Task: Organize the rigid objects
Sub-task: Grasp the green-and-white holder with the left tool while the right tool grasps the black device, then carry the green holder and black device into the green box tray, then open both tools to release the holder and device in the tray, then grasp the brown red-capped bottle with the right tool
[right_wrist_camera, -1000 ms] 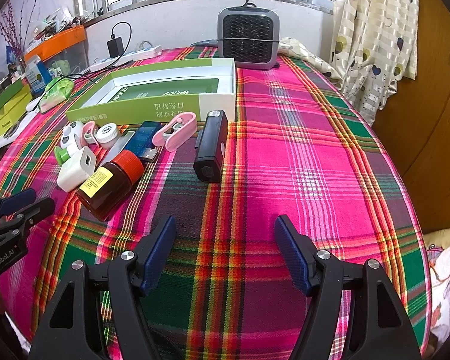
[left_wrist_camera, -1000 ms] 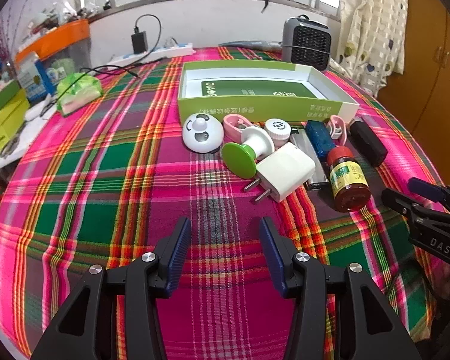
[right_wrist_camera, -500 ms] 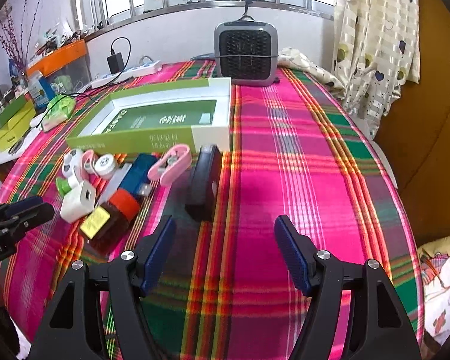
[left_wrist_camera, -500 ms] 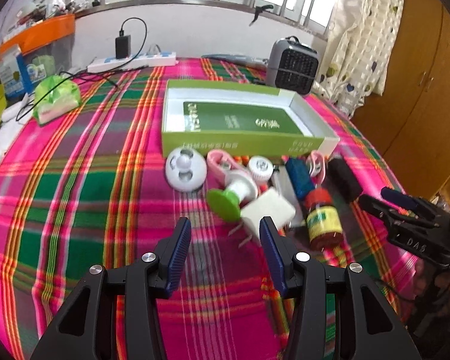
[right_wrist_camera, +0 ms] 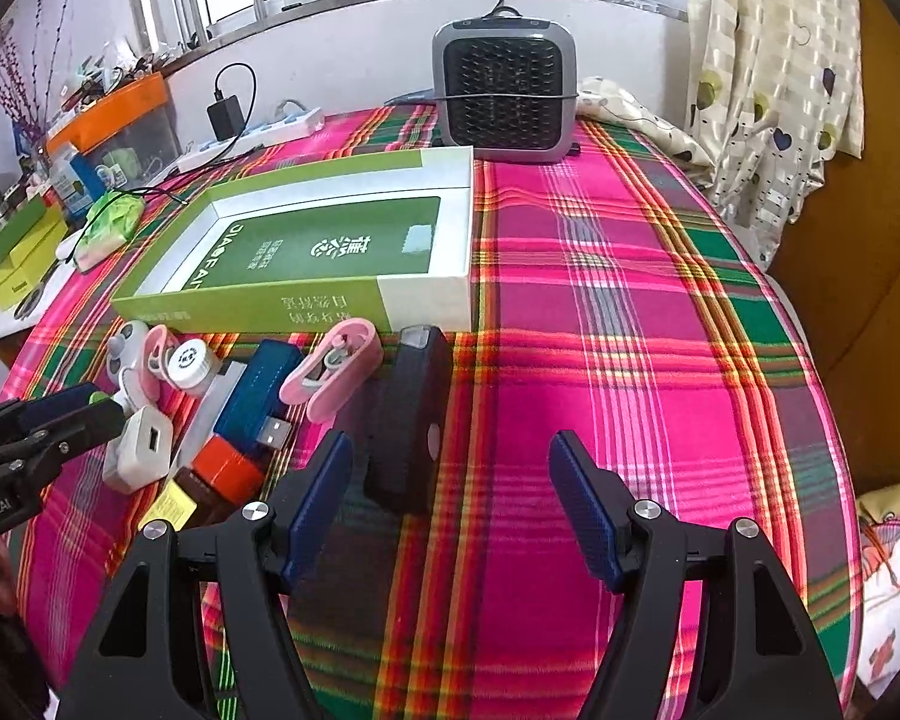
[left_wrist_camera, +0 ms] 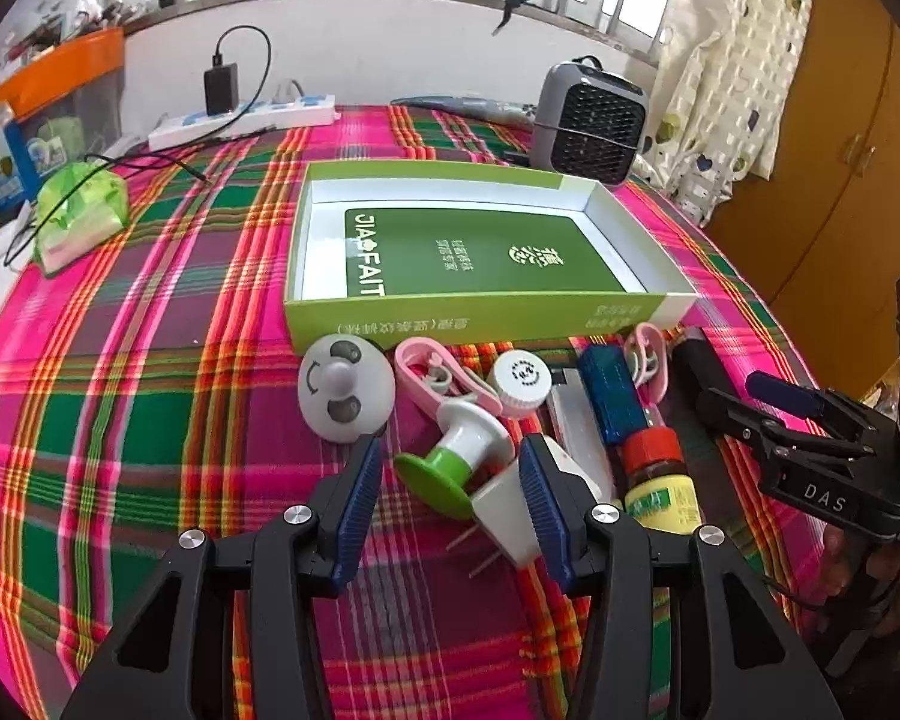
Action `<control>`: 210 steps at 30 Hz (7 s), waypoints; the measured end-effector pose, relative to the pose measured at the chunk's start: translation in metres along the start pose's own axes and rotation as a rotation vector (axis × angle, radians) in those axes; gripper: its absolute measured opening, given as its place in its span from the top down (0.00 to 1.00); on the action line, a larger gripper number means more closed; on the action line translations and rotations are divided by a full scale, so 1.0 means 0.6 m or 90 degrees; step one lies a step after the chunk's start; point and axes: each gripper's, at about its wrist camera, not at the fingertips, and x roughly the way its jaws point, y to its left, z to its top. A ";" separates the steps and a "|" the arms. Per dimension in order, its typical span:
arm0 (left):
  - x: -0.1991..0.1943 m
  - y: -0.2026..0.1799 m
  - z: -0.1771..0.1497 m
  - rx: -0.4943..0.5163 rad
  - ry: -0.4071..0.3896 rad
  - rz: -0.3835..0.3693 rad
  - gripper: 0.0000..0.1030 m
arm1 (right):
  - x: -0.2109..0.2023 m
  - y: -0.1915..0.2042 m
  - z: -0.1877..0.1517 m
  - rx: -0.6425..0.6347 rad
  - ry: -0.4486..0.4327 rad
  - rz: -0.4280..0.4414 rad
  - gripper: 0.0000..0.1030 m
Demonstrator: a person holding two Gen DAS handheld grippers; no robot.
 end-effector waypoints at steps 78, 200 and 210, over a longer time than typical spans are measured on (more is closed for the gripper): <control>0.041 0.049 0.154 -0.024 -0.020 0.010 0.63 | 0.027 0.040 0.136 -0.076 -0.013 0.038 0.75; -0.062 0.002 -0.038 0.009 -0.023 -0.019 0.59 | -0.042 0.089 -0.049 0.001 -0.010 0.067 0.50; -0.054 0.002 -0.041 0.008 -0.013 -0.036 0.59 | -0.030 0.085 -0.057 -0.002 0.004 0.035 0.50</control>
